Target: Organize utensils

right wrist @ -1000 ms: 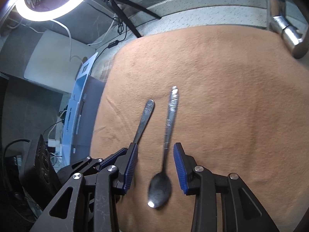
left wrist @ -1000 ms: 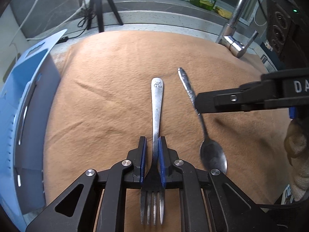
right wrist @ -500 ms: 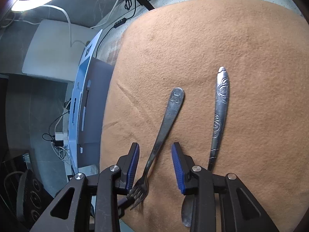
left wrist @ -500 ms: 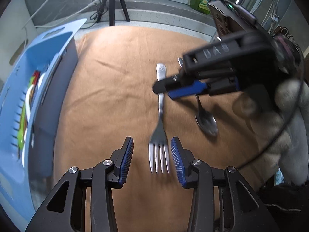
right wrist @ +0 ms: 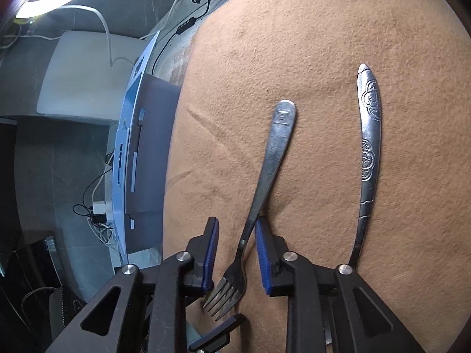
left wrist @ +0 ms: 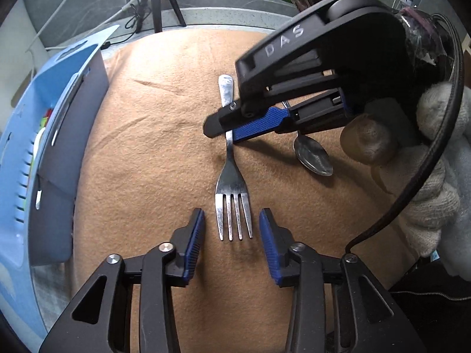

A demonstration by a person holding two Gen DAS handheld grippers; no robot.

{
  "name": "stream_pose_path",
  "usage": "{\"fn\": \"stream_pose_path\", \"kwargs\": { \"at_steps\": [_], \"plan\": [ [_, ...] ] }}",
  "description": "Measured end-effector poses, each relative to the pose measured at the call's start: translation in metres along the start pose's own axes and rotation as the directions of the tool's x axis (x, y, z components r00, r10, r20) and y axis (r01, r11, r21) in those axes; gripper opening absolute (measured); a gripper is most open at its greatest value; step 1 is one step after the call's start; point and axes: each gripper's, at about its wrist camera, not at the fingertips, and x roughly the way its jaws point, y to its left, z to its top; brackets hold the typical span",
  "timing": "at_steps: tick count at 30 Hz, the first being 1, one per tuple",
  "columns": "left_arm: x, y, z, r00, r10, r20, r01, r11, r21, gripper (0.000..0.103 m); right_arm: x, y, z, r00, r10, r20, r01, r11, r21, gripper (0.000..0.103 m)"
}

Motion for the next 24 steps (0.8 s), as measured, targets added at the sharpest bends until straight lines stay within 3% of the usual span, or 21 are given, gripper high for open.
{"fn": "stream_pose_path", "kwargs": {
  "at_steps": [3, 14, 24],
  "plan": [
    [0.000, 0.002, 0.003, 1.000, -0.014, 0.006, 0.014, 1.000, -0.019, 0.022, 0.001, 0.000, 0.001, 1.000, -0.014, 0.003, 0.014, 1.000, 0.003, 0.011],
    [-0.008, 0.019, 0.008, 0.998, -0.043, 0.043, 0.045, 0.997, -0.059, 0.022, -0.001, 0.006, 0.005, 1.000, 0.003, 0.008, -0.003, 1.000, 0.022, 0.008],
    [-0.045, 0.044, 0.007, 0.992, -0.024, 0.120, 0.034, 0.996, -0.084, 0.022, -0.007, 0.046, 0.015, 0.999, 0.042, 0.028, -0.041, 0.999, -0.035, 0.008]
  ]
}}
